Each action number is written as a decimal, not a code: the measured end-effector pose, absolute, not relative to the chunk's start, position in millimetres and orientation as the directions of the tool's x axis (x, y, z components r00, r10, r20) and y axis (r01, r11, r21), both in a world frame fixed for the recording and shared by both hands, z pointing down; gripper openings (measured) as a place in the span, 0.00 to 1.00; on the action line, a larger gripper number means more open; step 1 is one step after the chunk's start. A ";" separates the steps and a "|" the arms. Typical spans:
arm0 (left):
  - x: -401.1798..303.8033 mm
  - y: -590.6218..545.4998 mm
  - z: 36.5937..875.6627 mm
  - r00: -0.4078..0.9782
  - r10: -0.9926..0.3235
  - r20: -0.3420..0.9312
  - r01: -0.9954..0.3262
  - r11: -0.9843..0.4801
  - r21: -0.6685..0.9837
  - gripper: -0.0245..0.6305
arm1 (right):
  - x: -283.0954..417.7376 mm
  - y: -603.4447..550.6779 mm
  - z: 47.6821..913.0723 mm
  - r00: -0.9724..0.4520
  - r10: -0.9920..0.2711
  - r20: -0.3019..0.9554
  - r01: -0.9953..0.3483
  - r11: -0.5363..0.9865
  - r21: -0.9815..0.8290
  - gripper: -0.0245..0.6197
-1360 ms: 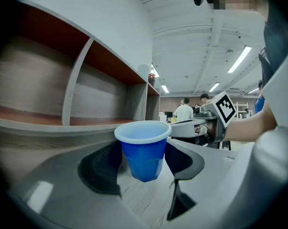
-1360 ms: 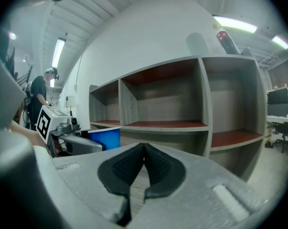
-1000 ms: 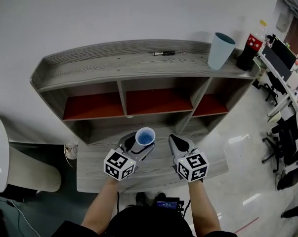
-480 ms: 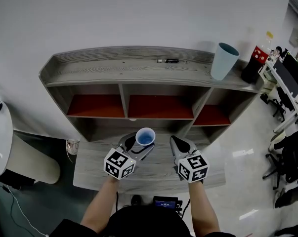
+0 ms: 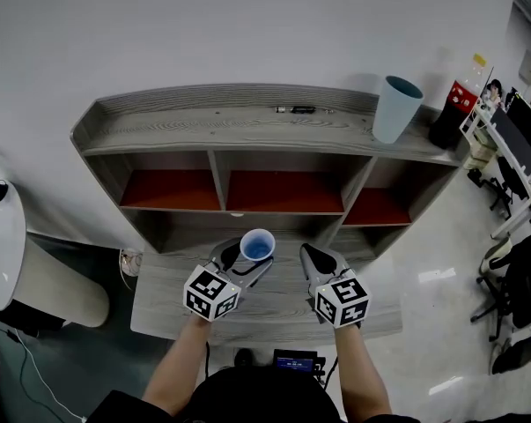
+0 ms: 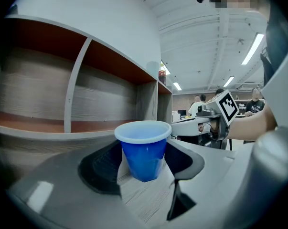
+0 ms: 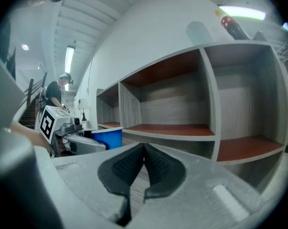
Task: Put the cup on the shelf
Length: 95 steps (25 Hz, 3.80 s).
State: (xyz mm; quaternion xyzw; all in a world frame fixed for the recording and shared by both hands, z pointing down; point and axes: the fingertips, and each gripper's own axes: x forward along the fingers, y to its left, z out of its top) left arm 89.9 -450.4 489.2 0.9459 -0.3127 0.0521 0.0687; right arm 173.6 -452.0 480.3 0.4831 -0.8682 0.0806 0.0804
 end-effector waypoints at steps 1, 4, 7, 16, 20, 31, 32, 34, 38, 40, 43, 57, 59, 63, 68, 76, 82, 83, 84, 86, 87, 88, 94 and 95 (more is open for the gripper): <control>90.2 -450.3 489.2 0.799 -0.584 0.142 -0.598 -0.795 0.097 0.47 | 174.0 -451.8 480.2 -0.521 -0.826 0.217 -0.852 0.520 -0.062 0.04; 90.7 -450.1 490.0 0.801 -0.581 0.144 -0.596 -0.797 0.098 0.47 | 174.8 -451.4 480.8 -0.521 -0.825 0.218 -0.852 0.520 -0.063 0.04; 91.8 -449.1 489.7 0.803 -0.577 0.146 -0.592 -0.800 0.098 0.47 | 175.8 -450.8 480.5 -0.520 -0.825 0.219 -0.852 0.520 -0.064 0.04; 90.4 -446.0 485.3 0.807 -0.576 0.131 -0.589 -0.803 0.093 0.47 | 173.8 -449.9 482.0 -0.527 -0.821 0.220 -0.848 0.526 -0.066 0.04; 89.7 -442.4 478.1 0.814 -0.569 0.119 -0.580 -0.809 0.095 0.47 | 172.8 -447.1 480.4 -0.538 -0.814 0.220 -0.840 0.538 -0.065 0.04; 93.3 -470.7 419.6 0.788 -0.609 0.092 -0.616 -0.778 0.121 0.47 | 178.2 -460.6 429.3 -0.560 -0.818 0.136 -0.824 0.566 0.011 0.04; 94.2 -476.5 416.6 0.780 -0.618 0.097 -0.625 -0.771 0.119 0.47 | 178.2 -463.5 425.7 -0.561 -0.817 0.131 -0.823 0.568 0.018 0.04; 97.7 -487.8 412.3 0.767 -0.632 0.109 -0.641 -0.758 0.118 0.47 | 178.3 -470.1 419.9 -0.562 -0.818 0.125 -0.822 0.569 0.029 0.04; 108.6 -507.5 409.7 0.744 -0.654 0.139 -0.668 -0.738 0.097 0.48 | 180.2 -486.2 411.4 -0.554 -0.824 0.116 -0.826 0.562 0.041 0.04; 114.5 -516.7 410.3 0.732 -0.665 0.149 -0.680 -0.727 0.094 0.48 | 182.4 -495.3 410.0 -0.544 -0.831 0.118 -0.832 0.552 0.055 0.04; 121.8 -529.5 412.7 0.711 -0.683 0.165 -0.700 -0.709 0.084 0.48 | 184.9 -507.1 409.8 -0.536 -0.836 0.121 -0.837 0.544 0.055 0.04; 143.4 -577.9 433.6 0.636 -0.739 0.222 -0.762 -0.646 0.033 0.48 | 197.6 -536.3 422.1 -0.536 -0.830 0.156 -0.831 0.551 0.072 0.04; 144.7 -583.5 435.5 0.619 -0.750 0.235 -0.772 -0.636 0.004 0.48 | 197.7 -538.2 423.1 -0.539 -0.827 0.157 -0.829 0.554 0.071 0.04; 148.2 -587.6 439.9 0.590 -0.760 0.271 -0.783 -0.621 -0.037 0.48 | 198.2 -540.6 424.1 -0.546 -0.823 0.156 -0.824 0.562 0.076 0.04; 150.2 -589.5 444.4 0.562 -0.774 0.292 -0.795 -0.603 -0.070 0.48 | 198.6 -540.7 425.7 -0.549 -0.821 0.156 -0.824 0.563 0.068 0.04; 150.1 -591.0 445.1 0.556 -0.777 0.296 -0.800 -0.597 -0.066 0.51 | 198.4 -537.9 428.3 -0.546 -0.823 0.156 -0.827 0.559 0.060 0.04; 149.7 -587.5 446.7 0.556 -0.773 0.306 -0.799 -0.598 -0.058 0.58 | 200.9 -533.7 424.7 -0.538 -0.829 0.153 -0.832 0.551 0.064 0.04; 149.0 -586.6 447.4 0.557 -0.772 0.306 -0.800 -0.598 -0.053 0.59 | 201.2 -532.9 424.4 -0.536 -0.830 0.153 -0.833 0.550 0.065 0.04; 147.8 -585.5 448.5 0.557 -0.773 0.304 -0.801 -0.596 -0.046 0.60 | 201.4 -532.1 424.2 -0.535 -0.831 0.153 -0.833 0.549 0.066 0.04; 144.1 -582.4 449.1 0.557 -0.776 0.294 -0.806 -0.591 -0.034 0.61 | 201.2 -530.0 424.0 -0.533 -0.832 0.154 -0.834 0.547 0.068 0.04; 141.7 -580.3 448.2 0.557 -0.780 0.286 -0.808 -0.589 -0.032 0.61 | 201.1 -528.8 424.0 -0.532 -0.832 0.154 -0.835 0.547 0.068 0.04; 138.9 -578.0 446.7 0.555 -0.785 0.276 -0.810 -0.585 -0.035 0.60 | 201.1 -527.6 424.1 -0.531 -0.833 0.155 -0.835 0.546 0.068 0.04; 114.2 -559.1 432.7 0.547 -0.810 0.212 -0.824 -0.566 -0.038 0.33 | 200.8 -519.8 422.0 -0.522 -0.838 0.159 -0.840 0.537 0.074 0.04; 108.9 -555.8 431.0 0.545 -0.814 0.202 -0.827 -0.562 -0.032 0.25 | 200.0 -518.2 421.7 -0.520 -0.839 0.160 -0.841 0.536 0.075 0.04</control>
